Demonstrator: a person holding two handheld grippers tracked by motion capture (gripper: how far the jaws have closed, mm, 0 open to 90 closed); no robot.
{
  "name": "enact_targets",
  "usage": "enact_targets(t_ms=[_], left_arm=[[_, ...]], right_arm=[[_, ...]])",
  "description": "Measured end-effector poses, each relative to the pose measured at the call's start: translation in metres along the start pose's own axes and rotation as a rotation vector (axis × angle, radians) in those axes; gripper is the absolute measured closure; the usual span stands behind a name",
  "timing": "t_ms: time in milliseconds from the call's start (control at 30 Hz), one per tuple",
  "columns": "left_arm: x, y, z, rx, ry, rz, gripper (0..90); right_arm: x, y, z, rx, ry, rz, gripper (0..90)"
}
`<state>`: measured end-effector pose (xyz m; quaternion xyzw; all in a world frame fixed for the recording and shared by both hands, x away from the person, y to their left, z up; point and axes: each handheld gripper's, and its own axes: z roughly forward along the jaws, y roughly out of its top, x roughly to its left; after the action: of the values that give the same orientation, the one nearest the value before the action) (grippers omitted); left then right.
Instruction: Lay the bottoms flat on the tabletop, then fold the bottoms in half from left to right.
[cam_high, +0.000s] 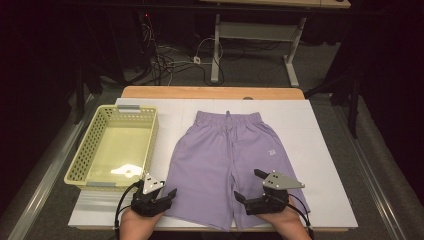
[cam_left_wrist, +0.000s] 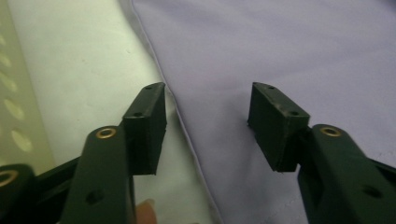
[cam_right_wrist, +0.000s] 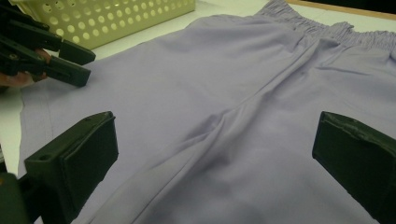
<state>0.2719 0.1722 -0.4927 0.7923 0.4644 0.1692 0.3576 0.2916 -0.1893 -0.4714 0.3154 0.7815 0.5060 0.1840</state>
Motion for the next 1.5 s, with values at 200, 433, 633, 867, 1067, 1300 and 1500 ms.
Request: enact_targets(t_ms=[200,433,633,867,1067,1300,1500], left_arm=[[-0.002,0.001,0.001,0.003,-0.017,0.039,63.7],[-0.003,0.002,0.001,0.006,-0.05,0.068,86.1],[-0.003,0.005,0.001,-0.019,-0.115,0.07,86.2],[-0.018,0.022,-0.002,-0.086,-0.192,0.107,86.2],[-0.044,0.051,0.002,-0.122,-0.236,0.191,86.2],[-0.088,0.054,0.033,-0.173,-0.354,0.274,86.1],[-0.103,0.045,0.045,-0.181,-0.366,0.348,86.1]], right_arm=[[0.0,-0.003,-0.003,0.004,-0.01,0.007,1.0],[-0.002,-0.005,-0.009,0.0,-0.033,0.015,1.5],[-0.007,-0.007,-0.016,-0.005,-0.05,0.035,1.6],[-0.01,-0.009,-0.025,-0.011,-0.076,0.046,1.5],[-0.015,-0.01,-0.029,-0.014,-0.095,0.051,1.5],[-0.02,-0.009,-0.034,-0.024,-0.102,0.058,2.6],[-0.017,-0.002,-0.032,-0.041,-0.098,0.052,5.1]])
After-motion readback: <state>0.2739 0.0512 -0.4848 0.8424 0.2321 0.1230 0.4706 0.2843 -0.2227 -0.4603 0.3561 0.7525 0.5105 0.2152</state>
